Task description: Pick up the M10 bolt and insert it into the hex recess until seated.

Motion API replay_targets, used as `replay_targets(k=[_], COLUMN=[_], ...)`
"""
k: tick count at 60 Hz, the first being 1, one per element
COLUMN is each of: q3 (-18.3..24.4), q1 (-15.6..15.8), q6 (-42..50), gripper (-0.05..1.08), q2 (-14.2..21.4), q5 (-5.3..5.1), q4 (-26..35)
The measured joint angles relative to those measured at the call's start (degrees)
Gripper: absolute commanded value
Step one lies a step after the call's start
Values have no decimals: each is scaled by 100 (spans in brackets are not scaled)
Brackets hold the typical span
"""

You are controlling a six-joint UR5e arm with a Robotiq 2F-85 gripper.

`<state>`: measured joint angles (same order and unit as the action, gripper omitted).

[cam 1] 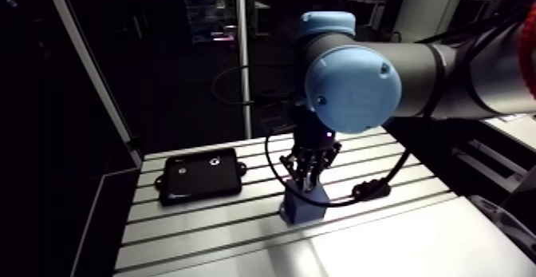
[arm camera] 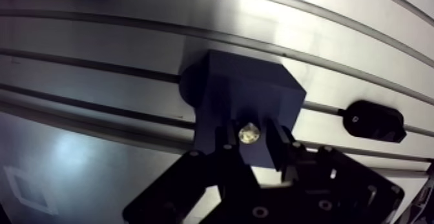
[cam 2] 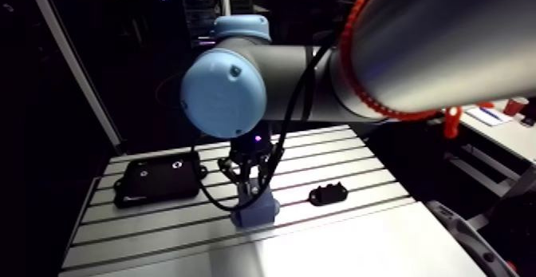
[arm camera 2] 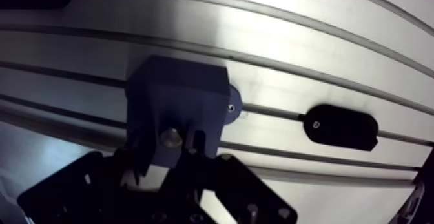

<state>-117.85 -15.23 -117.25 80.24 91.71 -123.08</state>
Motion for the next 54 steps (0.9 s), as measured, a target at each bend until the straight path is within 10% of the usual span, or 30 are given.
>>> replay_targets(k=[54], q3=[-33], q1=[0], q6=[-43], gripper=[64], q2=[1], q5=[-9], q4=[7])
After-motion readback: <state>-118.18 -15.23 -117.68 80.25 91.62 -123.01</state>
